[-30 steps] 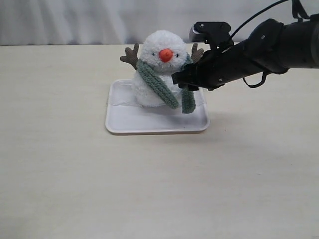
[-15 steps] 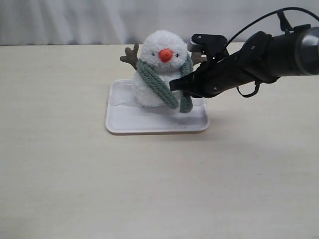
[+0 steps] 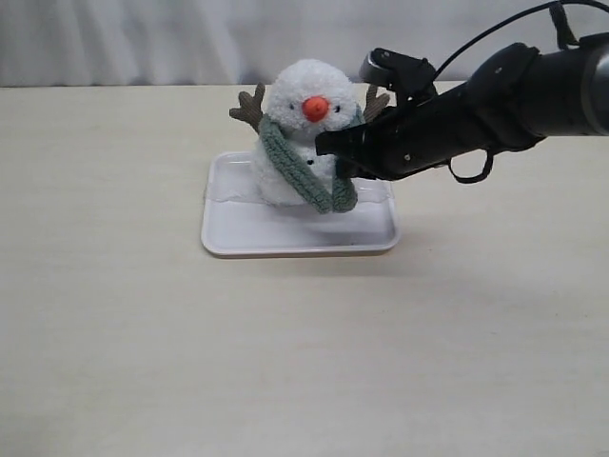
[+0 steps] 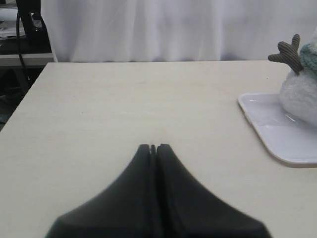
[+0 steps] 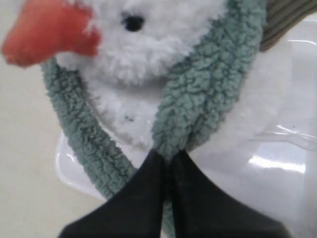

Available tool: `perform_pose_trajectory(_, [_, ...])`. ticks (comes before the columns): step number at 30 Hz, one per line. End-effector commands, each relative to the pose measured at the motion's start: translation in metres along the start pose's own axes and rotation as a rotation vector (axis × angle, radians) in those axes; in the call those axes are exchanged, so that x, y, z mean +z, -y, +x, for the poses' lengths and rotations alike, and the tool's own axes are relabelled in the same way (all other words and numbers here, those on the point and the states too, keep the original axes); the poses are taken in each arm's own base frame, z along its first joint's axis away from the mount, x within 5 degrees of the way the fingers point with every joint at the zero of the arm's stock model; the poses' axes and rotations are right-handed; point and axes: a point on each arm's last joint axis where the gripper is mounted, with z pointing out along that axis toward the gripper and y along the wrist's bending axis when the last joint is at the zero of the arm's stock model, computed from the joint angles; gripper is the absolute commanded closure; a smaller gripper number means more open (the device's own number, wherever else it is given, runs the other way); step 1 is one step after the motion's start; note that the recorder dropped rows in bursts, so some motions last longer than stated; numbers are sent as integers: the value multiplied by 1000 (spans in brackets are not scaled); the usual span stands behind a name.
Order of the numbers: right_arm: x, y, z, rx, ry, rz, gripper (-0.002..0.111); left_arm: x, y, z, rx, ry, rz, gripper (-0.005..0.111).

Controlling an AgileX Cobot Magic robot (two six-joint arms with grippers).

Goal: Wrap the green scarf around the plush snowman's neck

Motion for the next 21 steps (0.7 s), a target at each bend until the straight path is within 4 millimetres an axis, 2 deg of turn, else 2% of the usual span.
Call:
perform_pose_trajectory(1, [2,-7,-1,43,11,-80,104,0,0,-1,-6,13,-1,107])
perform_pose_trajectory(5, [14,-7,1,88,20,-141,104,0,0,-1,-6,13,-1,107])
perform_pose_trajectory(10, [30,0,8,89,2,-135,104,0,0,-1,-6,13,-1,107])
perform_pose_trajectory(21, [31,1,11,40,-21,-139,104,0,0,-1,-6,13,-1,107])
